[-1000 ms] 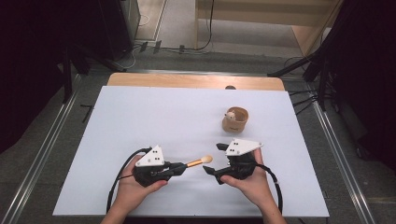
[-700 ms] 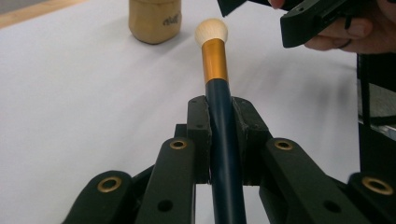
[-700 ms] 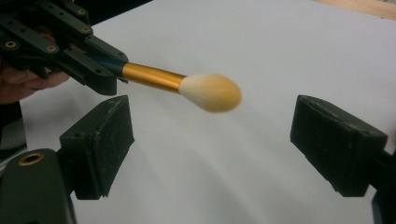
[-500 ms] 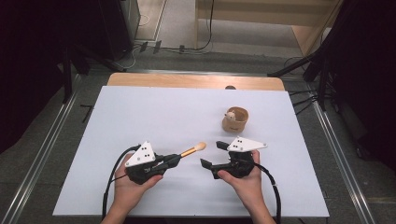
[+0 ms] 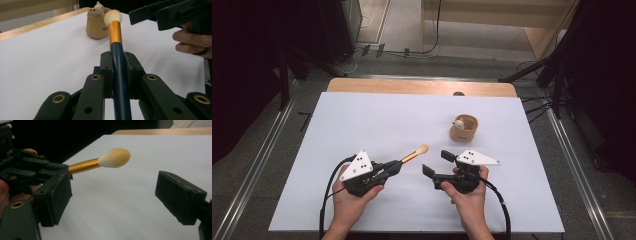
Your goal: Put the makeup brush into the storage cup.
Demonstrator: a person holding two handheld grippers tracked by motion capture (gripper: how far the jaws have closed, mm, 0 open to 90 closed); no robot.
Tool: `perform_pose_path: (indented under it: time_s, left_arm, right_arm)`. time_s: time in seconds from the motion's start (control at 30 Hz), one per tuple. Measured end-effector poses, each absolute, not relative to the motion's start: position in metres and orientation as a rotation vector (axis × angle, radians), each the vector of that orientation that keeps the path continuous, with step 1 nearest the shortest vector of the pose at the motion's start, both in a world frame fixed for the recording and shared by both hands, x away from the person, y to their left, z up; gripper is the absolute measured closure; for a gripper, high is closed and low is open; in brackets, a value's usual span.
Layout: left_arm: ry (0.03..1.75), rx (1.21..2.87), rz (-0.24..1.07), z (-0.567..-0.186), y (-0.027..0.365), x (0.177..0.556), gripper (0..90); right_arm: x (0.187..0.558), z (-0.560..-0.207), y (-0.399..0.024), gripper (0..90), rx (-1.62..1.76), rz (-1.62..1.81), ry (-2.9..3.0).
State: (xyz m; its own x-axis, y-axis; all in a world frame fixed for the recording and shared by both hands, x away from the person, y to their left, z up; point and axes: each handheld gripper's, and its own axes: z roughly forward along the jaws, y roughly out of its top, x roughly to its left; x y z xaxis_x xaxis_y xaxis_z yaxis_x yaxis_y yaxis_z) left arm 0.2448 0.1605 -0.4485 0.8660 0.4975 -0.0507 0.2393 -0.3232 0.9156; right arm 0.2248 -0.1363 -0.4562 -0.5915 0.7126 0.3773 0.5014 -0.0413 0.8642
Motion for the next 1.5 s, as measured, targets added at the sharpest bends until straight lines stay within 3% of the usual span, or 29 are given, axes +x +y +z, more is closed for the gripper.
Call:
perform_pose_path:
  time_s: [0.5,0.8,1.5]
  left_arm:
    - [0.585,1.845,0.308,-0.449,0.168,0.245,80.1]
    - [0.585,1.836,0.318,-0.451,0.166,0.243,80.0]
    - [0.582,1.826,0.349,-0.453,0.160,0.239,80.0]
  right_arm:
    - [0.218,-0.457,-0.114,17.0,1.626,1.953,1.782]
    - [0.224,-0.458,-0.095,23.1,1.776,2.020,1.689]
    - [0.235,-0.461,-0.072,46.4,1.926,2.082,1.629]
